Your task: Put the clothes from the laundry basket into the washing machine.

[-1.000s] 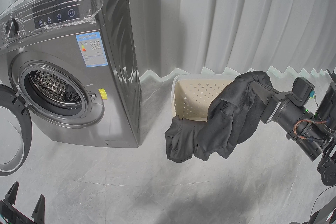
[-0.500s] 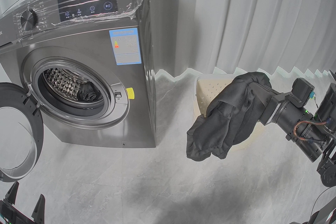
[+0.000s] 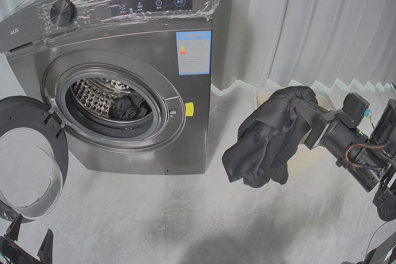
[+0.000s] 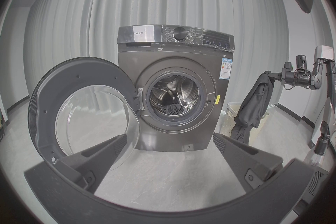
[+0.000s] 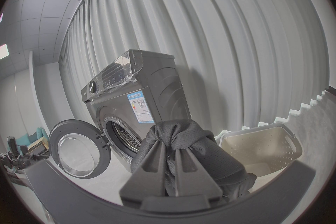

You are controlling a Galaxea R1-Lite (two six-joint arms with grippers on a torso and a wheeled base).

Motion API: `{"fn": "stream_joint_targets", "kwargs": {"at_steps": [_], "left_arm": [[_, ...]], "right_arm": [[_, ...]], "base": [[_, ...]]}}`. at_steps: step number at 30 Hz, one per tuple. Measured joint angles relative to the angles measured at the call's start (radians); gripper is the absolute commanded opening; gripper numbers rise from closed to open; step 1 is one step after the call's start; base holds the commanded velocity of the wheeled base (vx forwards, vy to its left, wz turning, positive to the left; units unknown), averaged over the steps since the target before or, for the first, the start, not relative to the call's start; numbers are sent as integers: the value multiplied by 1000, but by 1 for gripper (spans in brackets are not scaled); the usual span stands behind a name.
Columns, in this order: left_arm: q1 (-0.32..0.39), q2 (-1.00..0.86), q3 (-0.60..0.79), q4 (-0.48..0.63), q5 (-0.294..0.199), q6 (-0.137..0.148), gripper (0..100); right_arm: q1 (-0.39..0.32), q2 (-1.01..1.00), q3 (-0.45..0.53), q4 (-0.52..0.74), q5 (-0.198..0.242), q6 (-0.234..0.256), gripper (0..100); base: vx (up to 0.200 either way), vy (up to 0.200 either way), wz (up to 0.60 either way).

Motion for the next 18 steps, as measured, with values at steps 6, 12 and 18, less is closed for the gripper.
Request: {"fn": "stream_joint_targets", "kwargs": {"at_steps": [6,12,18], "left_arm": [[0,0,0,-1,0,0,100],[-1,0,0,-1,0,-1,100],[0,0,0,-1,0,-1,100]], "right_arm": [[3,2,6,-2,3,0,0],[5,3,12,-3,5,2,0],[4,3,14,-3,5,4,0]], "base": [[0,0,0],[0,133,0],[0,200,0]]}}
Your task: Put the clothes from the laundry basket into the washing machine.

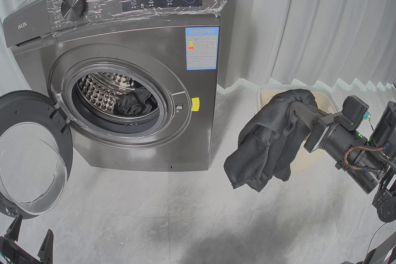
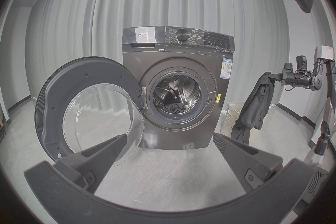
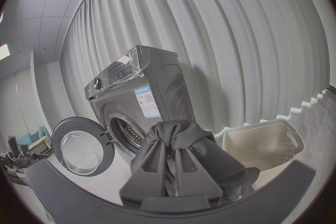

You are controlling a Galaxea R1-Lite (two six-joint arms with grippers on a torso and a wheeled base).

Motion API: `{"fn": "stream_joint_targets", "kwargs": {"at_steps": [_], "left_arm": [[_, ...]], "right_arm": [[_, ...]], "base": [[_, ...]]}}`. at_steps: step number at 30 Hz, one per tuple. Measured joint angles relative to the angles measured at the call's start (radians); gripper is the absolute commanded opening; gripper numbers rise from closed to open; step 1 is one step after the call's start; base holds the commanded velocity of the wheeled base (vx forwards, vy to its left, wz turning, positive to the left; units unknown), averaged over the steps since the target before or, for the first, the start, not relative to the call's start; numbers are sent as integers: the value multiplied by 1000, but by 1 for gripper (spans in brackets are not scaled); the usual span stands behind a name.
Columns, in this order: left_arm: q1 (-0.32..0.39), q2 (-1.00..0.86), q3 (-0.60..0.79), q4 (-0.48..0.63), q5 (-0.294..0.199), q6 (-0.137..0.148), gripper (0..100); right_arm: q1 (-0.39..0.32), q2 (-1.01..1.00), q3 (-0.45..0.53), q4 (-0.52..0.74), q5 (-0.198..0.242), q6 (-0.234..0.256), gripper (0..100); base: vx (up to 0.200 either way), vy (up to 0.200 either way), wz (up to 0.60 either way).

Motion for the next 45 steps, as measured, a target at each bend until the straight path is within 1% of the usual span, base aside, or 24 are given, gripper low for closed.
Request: {"fn": "stream_joint_targets", "kwargs": {"at_steps": [11,35,45], "left_arm": [[-1,0,0,0,0,0,100],[0,0,0,0,0,0,100],[0,0,0,0,0,0,100]], "right_arm": [[1,1,0,0,0,3,0],[2,1,0,1,0,4,0],[1,1,1,3,0,4,0]], "base": [[0,200,0],[0,0,0],[0,200,0]]}}
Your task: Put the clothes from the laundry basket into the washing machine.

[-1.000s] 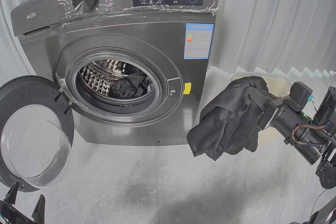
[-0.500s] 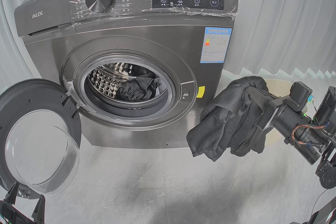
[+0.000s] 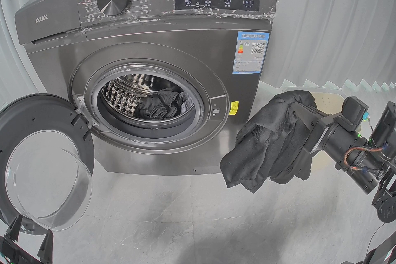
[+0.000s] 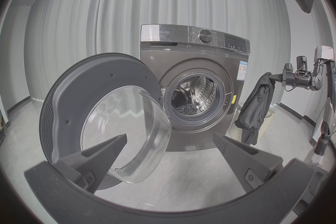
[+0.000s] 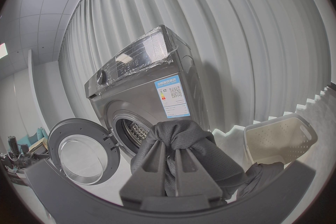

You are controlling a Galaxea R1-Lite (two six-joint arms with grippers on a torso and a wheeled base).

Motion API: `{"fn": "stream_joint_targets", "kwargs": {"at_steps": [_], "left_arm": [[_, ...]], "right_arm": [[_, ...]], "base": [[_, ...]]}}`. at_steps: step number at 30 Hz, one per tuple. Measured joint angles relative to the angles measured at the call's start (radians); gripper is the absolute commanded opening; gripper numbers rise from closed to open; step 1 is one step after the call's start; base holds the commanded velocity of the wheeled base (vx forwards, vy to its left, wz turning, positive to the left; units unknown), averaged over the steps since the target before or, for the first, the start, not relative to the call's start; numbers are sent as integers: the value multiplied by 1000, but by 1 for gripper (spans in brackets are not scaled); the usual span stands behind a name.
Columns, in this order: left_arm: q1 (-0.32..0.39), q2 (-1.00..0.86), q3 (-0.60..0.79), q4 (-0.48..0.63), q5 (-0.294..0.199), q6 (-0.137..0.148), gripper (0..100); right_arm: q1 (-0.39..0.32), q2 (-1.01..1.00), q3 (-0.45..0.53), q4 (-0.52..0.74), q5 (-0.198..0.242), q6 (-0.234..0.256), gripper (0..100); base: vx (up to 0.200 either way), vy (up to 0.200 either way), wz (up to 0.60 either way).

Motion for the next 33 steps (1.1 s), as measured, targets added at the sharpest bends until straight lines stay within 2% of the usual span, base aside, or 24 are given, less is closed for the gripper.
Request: {"fn": "stream_joint_targets", "kwargs": {"at_steps": [8,28,33], "left_arm": [[-1,0,0,0,0,0,100],[0,0,0,0,0,4,100],[0,0,0,-3,0,10,100]], "right_arm": [[1,5,5,-2,0,0,0],[45,5,34,3,5,1,0],[73,7,40,1,53,8,0]], "base": [[0,200,0],[0,0,0],[0,0,0]]}}
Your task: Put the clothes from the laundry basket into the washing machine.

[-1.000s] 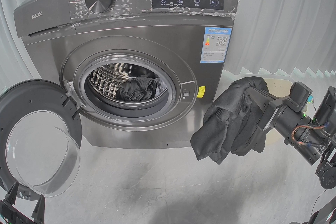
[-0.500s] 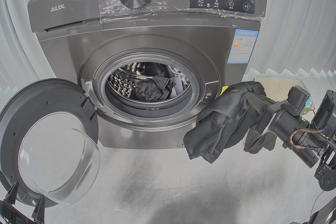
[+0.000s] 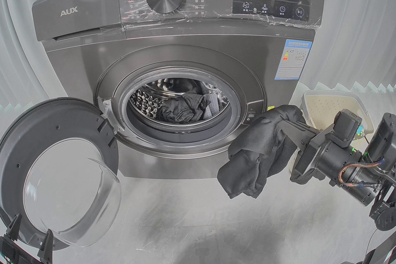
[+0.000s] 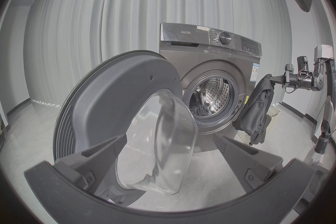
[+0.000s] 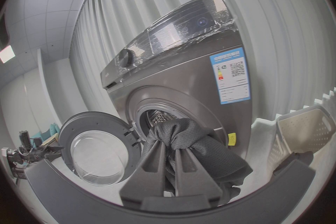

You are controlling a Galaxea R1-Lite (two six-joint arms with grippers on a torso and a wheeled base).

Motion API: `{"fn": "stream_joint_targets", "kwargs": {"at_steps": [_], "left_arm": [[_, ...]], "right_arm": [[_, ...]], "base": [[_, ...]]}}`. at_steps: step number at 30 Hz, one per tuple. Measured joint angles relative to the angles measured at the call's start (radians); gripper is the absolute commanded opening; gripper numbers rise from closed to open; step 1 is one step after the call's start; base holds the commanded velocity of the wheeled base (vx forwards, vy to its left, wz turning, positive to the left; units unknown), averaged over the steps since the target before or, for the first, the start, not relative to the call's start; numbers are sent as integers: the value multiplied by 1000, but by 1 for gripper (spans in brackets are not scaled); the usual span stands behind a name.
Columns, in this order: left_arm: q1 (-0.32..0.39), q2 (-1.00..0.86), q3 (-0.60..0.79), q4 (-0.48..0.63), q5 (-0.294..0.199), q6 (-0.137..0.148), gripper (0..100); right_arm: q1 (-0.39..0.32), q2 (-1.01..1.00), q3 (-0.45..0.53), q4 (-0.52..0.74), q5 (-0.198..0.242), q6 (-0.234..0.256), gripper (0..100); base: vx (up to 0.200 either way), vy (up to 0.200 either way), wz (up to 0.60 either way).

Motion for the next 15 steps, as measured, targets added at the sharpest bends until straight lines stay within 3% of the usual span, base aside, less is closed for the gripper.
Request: {"fn": "stream_joint_targets", "kwargs": {"at_steps": [4,10,15], "left_arm": [[1,0,0,0,0,0,100],[1,0,0,0,2,1,100],[1,0,0,0,1,31,100]], "right_arm": [[11,4,5,-9,32,8,0],[10,6,1,-10,27,45,0],[26,8,4,-3,33,56,0]], "base": [[0,0,0],[0,0,0],[0,0,0]]}}
